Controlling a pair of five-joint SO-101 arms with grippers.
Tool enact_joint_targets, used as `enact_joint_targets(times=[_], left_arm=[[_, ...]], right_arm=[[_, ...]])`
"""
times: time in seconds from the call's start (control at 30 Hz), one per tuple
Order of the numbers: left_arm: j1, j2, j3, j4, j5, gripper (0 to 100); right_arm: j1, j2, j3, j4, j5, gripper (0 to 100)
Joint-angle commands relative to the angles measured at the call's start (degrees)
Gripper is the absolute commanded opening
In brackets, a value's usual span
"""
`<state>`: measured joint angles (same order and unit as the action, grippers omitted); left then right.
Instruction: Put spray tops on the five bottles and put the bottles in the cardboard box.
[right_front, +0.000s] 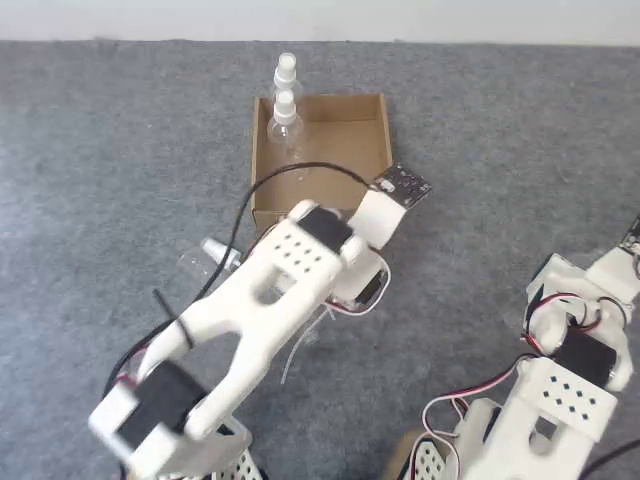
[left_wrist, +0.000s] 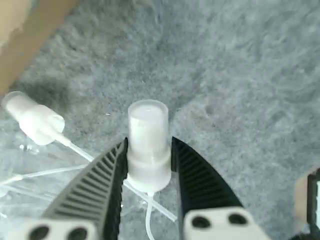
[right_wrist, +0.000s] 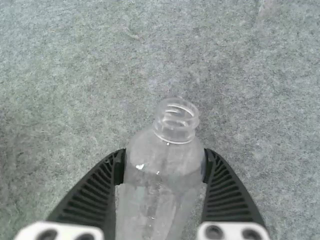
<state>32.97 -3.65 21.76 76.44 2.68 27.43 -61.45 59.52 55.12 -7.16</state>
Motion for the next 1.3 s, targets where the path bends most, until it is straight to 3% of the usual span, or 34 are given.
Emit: enact_joint_targets(times=[0.0,0.37,0.7,1.0,1.27], left_arm=[[0.0,-12.92,6.9,-8.0,0.35,1],[-0.09,-37.89,23.69,-19.87,0.44,1],[-0.44,-56.26,32.84,-24.0,0.44,1],[-12.92,-68.22,35.03,-24.35,7.3,1],[-18.29,-79.47,42.07,-30.07,7.65,1]], right_arm=[[-0.75,-1.54,-0.88,-1.63,0.97,7.0],[-0.84,-1.54,-0.88,-1.45,0.97,7.0],[-0.84,-1.63,-1.14,-1.45,0.97,6.9],[-4.62,-1.71,-1.32,-1.45,0.97,6.9],[-10.95,-2.42,-1.32,-1.8,0.97,6.9]])
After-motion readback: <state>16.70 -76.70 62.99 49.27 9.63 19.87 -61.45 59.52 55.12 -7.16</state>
